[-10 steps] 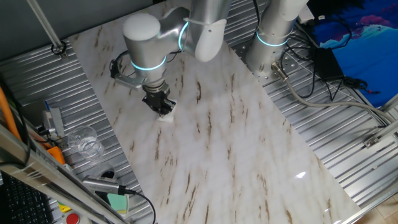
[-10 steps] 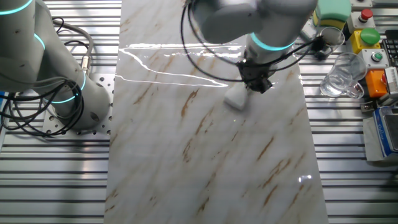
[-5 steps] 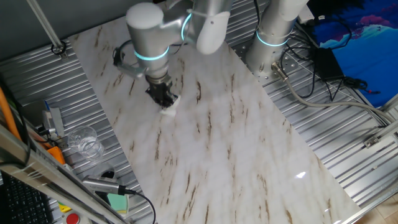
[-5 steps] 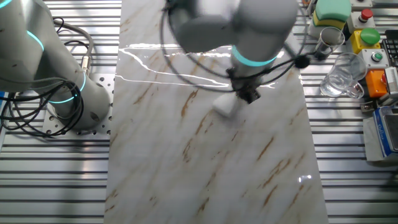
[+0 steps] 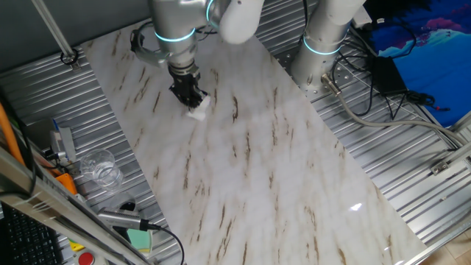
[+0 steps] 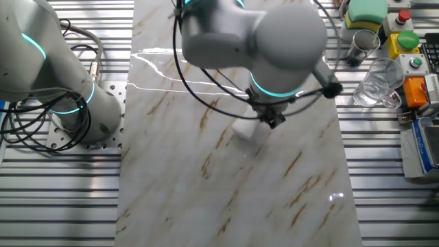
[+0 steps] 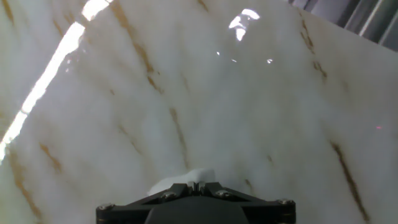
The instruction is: Clean the tabletop with a sponge
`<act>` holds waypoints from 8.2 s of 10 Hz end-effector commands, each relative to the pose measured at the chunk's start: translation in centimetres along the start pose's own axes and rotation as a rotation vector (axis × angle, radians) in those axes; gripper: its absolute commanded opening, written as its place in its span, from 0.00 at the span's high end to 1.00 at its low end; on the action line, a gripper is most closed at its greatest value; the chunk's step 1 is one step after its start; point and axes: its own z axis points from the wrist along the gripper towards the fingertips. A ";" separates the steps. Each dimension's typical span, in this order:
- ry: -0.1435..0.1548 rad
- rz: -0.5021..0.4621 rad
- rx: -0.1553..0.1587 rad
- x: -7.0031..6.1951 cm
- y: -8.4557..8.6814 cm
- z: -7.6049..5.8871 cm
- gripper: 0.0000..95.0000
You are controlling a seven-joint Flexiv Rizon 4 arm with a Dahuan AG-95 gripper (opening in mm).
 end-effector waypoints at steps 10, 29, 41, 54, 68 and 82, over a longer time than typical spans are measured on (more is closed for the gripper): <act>-0.033 -0.063 0.019 1.6 -2.3 -0.1 1.00; -0.064 0.111 0.008 -6.8 5.2 4.9 1.00; 0.066 0.081 0.075 -6.8 5.8 4.6 1.00; 0.044 -0.108 0.019 -7.2 8.8 4.4 1.00; 0.054 -0.094 0.051 -6.6 11.3 4.5 1.00; 0.058 -0.174 0.068 -6.8 10.9 3.3 0.00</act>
